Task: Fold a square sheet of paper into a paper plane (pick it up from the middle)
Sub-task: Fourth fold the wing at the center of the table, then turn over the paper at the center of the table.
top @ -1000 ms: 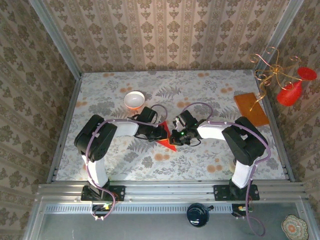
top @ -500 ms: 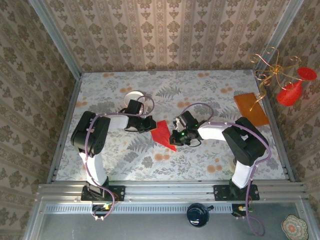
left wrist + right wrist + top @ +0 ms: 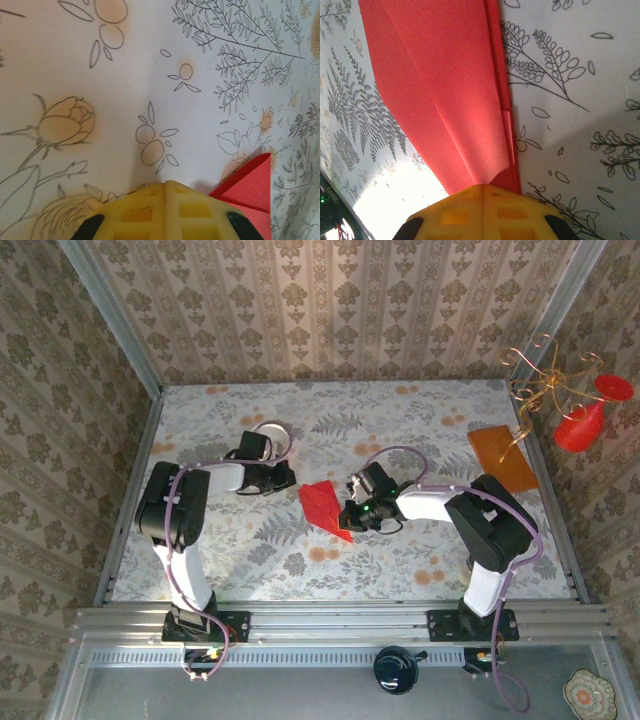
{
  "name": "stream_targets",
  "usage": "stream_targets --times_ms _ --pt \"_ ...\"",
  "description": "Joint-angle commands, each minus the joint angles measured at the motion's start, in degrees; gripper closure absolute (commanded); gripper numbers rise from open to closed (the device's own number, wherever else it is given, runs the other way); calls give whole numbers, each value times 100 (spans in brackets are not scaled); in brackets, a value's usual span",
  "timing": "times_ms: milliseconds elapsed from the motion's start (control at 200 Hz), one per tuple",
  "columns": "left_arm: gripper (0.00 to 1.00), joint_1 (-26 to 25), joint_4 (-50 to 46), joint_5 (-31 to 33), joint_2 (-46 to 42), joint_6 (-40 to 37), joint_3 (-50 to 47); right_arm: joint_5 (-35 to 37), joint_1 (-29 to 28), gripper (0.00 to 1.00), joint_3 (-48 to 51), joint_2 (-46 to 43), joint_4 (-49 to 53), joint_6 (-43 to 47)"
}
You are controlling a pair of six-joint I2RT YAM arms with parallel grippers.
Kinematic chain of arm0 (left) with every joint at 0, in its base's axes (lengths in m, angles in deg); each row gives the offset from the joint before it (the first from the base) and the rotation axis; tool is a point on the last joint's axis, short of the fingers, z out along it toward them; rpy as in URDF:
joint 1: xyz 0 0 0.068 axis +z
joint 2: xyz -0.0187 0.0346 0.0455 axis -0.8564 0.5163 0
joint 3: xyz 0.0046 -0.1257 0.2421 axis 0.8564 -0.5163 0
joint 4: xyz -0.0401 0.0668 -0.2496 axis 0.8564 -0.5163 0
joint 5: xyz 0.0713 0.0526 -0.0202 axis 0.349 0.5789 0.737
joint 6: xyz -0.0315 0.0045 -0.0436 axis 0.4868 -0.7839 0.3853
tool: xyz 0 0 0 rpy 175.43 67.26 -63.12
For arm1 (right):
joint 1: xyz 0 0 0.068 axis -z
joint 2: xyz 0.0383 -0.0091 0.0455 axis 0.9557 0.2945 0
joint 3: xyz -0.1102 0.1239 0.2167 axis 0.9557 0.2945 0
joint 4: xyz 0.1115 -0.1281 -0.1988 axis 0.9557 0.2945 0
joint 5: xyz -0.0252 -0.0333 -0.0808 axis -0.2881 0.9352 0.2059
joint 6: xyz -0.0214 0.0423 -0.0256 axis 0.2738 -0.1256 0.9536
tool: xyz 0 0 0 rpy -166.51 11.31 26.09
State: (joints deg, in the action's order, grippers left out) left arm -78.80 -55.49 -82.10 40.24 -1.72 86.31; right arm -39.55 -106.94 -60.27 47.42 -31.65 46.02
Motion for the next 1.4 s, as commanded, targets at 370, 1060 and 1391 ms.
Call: stream_targets --times_ms 370,1060,1391 --pt "68 -585 -172 770 -2252 791 -1085 752 177 60 -383 -947 -131 216" --pt "0 -219 1201 573 -3273 1368 -2382 -831 529 59 -1380 750 -17 1504" --pt "0 -208 1231 505 -3318 1190 -2381 -746 532 63 -1484 874 180 1709"
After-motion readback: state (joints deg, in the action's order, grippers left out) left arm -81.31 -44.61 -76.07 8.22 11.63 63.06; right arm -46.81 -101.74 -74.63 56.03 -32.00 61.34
